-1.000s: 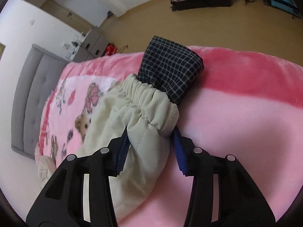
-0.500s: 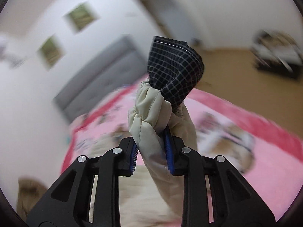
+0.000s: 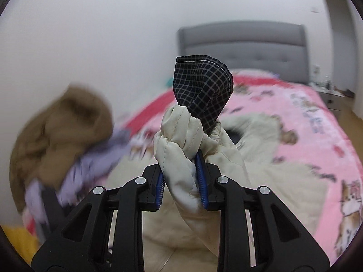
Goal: Fold large clothes
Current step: 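Grasp the other plaid cuff with the right gripper and lift it, then lay the held sleeve across the jacket front and open the right gripper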
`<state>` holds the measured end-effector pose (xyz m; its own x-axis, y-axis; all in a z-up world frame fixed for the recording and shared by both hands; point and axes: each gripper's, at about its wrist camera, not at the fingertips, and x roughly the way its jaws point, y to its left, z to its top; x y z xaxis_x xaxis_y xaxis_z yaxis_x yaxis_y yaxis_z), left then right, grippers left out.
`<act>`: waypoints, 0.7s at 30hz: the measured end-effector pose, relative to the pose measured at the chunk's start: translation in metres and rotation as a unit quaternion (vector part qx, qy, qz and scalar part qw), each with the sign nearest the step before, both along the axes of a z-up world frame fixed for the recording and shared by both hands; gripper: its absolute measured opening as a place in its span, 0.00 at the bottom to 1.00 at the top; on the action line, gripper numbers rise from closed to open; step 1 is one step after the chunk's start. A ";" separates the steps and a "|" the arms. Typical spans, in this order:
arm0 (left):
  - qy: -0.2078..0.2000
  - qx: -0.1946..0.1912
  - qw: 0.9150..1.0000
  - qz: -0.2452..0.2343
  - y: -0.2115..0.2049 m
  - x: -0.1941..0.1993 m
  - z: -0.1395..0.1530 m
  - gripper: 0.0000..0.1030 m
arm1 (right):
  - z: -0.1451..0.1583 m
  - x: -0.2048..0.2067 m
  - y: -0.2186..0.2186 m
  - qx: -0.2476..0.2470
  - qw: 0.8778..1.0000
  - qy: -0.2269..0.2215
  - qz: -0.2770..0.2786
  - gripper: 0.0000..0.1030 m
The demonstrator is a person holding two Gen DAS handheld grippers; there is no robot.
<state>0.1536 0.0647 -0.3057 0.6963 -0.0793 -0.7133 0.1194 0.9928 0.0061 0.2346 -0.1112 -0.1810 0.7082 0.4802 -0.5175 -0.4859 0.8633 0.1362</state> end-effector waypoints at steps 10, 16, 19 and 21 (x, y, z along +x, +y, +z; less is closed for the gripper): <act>0.010 -0.069 0.998 0.007 0.068 -0.012 -0.004 0.95 | -0.111 -0.015 0.080 -0.233 0.965 -0.006 0.117 0.26; 0.022 -0.117 0.993 -0.002 0.080 0.005 0.001 0.95 | -0.145 -0.042 0.098 -0.336 0.926 -0.051 0.167 0.35; 0.022 -0.125 0.992 -0.022 0.075 0.019 0.007 0.95 | -0.134 -0.044 0.086 -0.304 0.937 -0.038 0.166 0.37; 0.022 -0.135 0.990 -0.030 0.071 0.027 0.010 0.95 | -0.121 -0.048 0.073 -0.271 0.947 -0.026 0.169 0.38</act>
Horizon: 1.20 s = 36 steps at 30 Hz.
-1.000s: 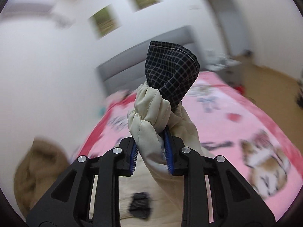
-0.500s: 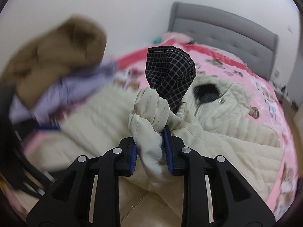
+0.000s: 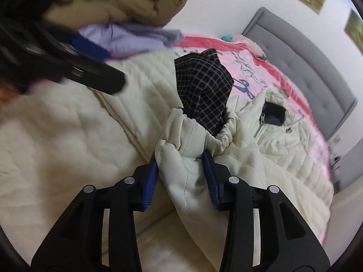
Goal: Fold large clothes
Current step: 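Lay the held sleeve across the jacket front and open the right gripper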
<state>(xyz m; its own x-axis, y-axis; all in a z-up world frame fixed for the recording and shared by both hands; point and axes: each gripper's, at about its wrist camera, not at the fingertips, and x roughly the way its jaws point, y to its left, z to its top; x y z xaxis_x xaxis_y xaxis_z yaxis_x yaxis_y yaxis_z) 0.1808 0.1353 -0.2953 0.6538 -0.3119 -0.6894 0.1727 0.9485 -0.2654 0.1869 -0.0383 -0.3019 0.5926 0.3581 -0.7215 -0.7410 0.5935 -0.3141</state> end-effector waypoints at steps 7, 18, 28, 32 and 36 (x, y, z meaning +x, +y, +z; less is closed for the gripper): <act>0.000 -0.046 0.998 -0.044 -0.039 0.006 0.013 0.95 | 0.038 -0.042 -0.049 0.040 0.999 -0.025 -0.001 0.73; 0.113 -0.146 0.983 0.002 -0.079 0.000 -0.020 0.95 | 0.026 -0.058 -0.111 -0.026 0.995 -0.038 -0.085 0.73; -0.011 -0.061 0.994 0.095 -0.129 -0.035 0.000 0.95 | -0.018 -0.038 -0.196 -0.168 0.952 -0.101 -0.234 0.77; 0.038 -0.070 0.994 0.078 -0.124 -0.007 -0.026 0.95 | -0.031 -0.021 -0.205 -0.206 0.943 -0.123 -0.231 0.71; 0.059 -0.090 0.991 0.082 -0.111 0.017 -0.037 0.80 | -0.044 0.002 -0.205 -0.211 0.953 -0.079 -0.201 0.45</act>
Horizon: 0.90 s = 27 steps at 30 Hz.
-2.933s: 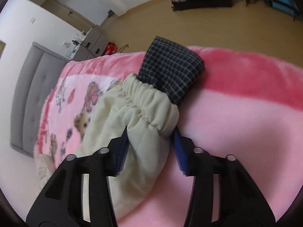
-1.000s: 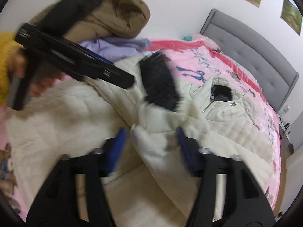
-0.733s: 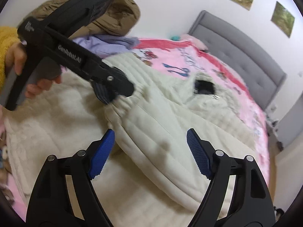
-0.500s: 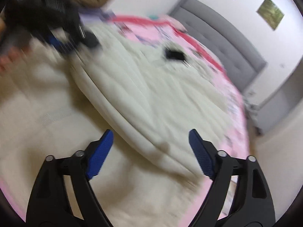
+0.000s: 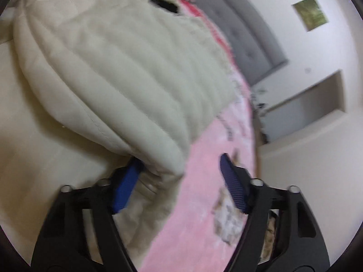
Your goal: Fold large clothes
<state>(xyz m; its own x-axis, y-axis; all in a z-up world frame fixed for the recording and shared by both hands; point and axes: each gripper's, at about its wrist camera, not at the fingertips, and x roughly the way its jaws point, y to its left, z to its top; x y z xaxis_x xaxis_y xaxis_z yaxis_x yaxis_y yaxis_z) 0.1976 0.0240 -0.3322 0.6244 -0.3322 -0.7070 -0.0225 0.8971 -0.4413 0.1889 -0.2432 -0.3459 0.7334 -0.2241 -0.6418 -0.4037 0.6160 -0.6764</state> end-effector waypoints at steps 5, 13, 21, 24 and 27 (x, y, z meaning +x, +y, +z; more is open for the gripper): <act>-0.032 0.037 0.999 -0.013 -0.008 0.025 0.017 0.44 | 0.003 0.008 0.000 0.019 1.000 0.015 -0.017 0.15; -0.066 0.097 0.990 -0.073 -0.035 0.068 0.050 0.43 | 0.008 0.020 0.007 0.043 0.994 0.026 -0.094 0.13; -0.046 0.139 0.985 -0.087 -0.035 0.062 -0.005 0.53 | -0.017 0.028 -0.005 0.036 0.990 0.052 -0.125 0.15; -0.068 0.150 0.984 -0.072 -0.027 0.050 0.007 0.75 | -0.001 0.012 -0.012 0.075 0.989 0.022 -0.124 0.36; -0.085 0.153 0.983 -0.052 -0.014 0.029 0.020 0.91 | 0.029 -0.010 -0.028 0.164 0.981 0.002 -0.108 0.53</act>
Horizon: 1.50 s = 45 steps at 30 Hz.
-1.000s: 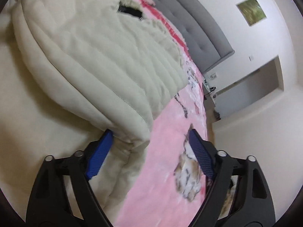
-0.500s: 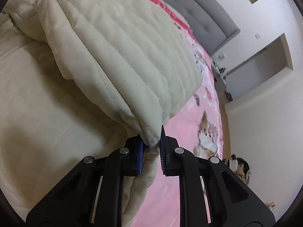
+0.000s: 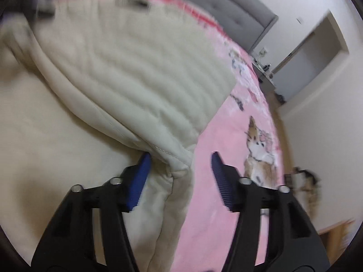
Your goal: Fold large clothes
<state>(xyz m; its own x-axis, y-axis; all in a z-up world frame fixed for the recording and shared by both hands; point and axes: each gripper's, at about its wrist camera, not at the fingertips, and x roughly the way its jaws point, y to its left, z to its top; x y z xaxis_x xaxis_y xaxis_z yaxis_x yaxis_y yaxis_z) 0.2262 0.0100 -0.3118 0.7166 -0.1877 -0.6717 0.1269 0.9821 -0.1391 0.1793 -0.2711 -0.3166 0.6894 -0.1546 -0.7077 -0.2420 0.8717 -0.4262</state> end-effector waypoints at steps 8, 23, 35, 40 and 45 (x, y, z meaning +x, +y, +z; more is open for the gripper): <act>-0.074 0.007 0.997 -0.005 0.002 -0.030 0.033 0.91 | 0.053 0.017 -0.014 0.145 0.989 -0.033 0.002 0.66; 0.062 0.039 0.995 -0.073 -0.041 0.046 -0.035 0.89 | -0.035 0.134 -0.014 0.150 0.979 0.098 -0.100 0.52; -0.082 0.107 0.985 -0.103 -0.009 0.117 0.071 0.89 | 0.084 0.198 0.028 0.176 0.982 -0.066 0.029 0.66; -0.035 0.182 0.972 -0.142 -0.033 0.219 0.061 0.89 | 0.071 0.310 0.096 0.159 0.985 0.007 0.060 0.70; -0.011 0.246 0.950 -0.192 -0.054 0.262 0.036 0.88 | 0.051 0.371 0.135 0.128 0.990 0.035 0.046 0.66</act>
<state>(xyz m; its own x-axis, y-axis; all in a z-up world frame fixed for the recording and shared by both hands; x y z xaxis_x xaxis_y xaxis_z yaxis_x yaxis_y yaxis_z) 0.4878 -0.0441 -0.2762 0.6734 -0.1051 -0.7318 0.4863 0.8086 0.3313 0.5502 -0.1362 -0.2653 0.6402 0.0971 -0.7621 -0.3473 0.9214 -0.1743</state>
